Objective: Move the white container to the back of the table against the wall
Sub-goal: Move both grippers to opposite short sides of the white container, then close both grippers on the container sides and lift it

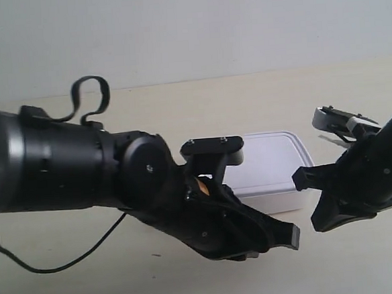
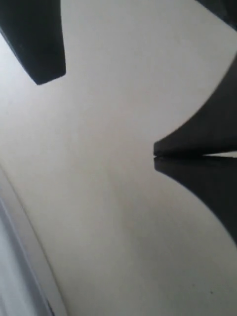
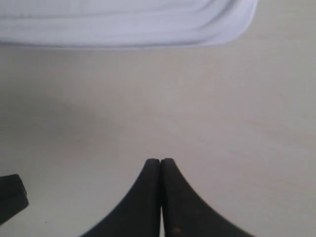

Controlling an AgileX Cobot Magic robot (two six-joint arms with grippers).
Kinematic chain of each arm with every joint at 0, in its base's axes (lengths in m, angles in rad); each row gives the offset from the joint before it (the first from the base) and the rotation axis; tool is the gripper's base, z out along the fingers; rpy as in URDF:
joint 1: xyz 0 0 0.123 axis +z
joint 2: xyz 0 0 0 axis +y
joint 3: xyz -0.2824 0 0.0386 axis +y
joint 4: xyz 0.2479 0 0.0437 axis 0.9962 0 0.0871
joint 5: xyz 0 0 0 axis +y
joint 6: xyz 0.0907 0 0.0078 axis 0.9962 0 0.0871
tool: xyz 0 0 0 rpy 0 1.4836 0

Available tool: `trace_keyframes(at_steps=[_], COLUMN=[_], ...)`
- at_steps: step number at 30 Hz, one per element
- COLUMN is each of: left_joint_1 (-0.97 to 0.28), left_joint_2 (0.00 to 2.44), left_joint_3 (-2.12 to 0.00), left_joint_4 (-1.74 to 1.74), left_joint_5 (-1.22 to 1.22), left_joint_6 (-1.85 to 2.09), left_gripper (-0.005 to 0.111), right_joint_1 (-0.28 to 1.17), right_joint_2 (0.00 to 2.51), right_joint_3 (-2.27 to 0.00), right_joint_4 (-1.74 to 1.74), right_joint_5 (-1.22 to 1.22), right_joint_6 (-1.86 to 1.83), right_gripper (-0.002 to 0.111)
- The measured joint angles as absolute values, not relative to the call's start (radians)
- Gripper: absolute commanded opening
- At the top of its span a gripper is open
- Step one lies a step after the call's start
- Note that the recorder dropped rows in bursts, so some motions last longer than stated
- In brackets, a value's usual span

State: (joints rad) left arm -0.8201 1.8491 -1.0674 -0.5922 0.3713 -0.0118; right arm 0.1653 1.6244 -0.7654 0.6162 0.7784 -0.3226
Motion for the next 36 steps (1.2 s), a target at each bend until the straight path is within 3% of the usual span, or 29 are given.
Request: trace_keyframes(at_steps=[21, 29, 36], left_joint_1=[-0.786, -0.729, -0.692], left_joint_2=[2.004, 2.022, 2.123], left_joint_3=[-1.161, -1.163, -1.32], left_joint_4=[-0.536, -0.512, -0.413], left_joint_5=[0.301, 0.21, 0.217], left_joint_6=[-0.018, -0.019, -0.019], left_gripper=[0.0, 0.0, 0.0], right_joint_1=[0.165, 0.165, 0.165], right_joint_2=[1.743, 1.839, 1.909], right_joint_3=[-0.765, -0.914, -1.022], right_joint_4=[0.767, 0.765, 0.763], right_joint_5=[0.608, 0.65, 0.657], right_joint_6=[-0.431, -0.433, -0.433], right_gripper=[0.0, 0.0, 0.0])
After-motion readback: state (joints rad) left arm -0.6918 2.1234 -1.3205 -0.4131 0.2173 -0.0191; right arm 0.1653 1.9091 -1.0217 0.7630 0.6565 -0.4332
